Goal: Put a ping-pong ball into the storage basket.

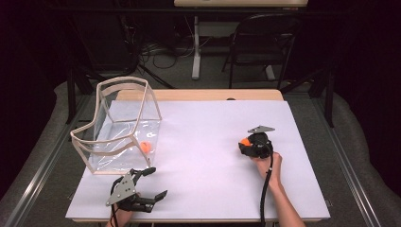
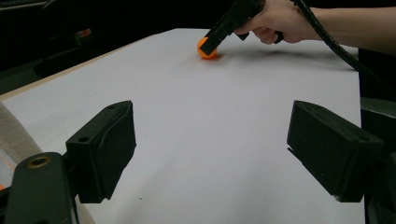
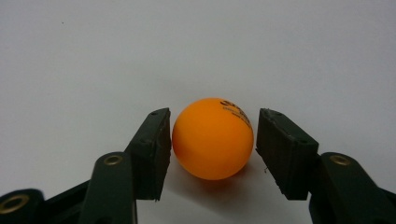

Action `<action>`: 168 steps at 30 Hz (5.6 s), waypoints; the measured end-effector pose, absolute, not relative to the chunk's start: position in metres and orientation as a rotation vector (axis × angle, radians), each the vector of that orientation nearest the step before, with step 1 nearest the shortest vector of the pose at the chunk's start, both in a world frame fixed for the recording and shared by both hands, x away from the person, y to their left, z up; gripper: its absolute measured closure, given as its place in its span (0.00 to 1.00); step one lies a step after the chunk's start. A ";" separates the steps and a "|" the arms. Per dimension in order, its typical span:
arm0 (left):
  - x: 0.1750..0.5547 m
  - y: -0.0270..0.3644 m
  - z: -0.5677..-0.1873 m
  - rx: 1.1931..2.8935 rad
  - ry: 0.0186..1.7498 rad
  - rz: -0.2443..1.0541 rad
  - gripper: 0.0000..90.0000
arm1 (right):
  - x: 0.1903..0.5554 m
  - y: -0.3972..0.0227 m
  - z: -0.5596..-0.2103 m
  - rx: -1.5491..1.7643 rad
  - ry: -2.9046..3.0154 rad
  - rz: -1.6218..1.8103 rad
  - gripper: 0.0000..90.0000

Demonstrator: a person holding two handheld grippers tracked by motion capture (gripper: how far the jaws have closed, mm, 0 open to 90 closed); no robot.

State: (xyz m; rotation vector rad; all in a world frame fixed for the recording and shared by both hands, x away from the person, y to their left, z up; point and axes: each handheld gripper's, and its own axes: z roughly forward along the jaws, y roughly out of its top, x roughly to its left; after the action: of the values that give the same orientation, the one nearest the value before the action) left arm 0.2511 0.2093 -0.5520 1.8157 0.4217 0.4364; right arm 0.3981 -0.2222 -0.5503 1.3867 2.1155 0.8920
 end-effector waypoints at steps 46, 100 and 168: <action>0.251 0.209 -0.552 1.816 0.425 0.442 0.17 | 0.385 -0.223 -0.517 1.324 2.076 0.925 0.56; 0.251 0.210 -0.552 1.819 0.426 0.439 0.17 | 0.368 -0.193 -0.491 1.187 2.121 0.988 0.56; 0.251 0.211 -0.552 1.812 0.429 0.436 0.17 | 0.367 -0.129 -0.477 1.025 2.245 1.100 0.56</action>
State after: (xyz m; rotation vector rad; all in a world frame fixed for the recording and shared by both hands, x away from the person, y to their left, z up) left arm 0.2508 0.2111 -0.5525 1.8123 0.4291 0.4358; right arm 0.3667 -0.1290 -0.4765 1.0249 2.2452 1.0999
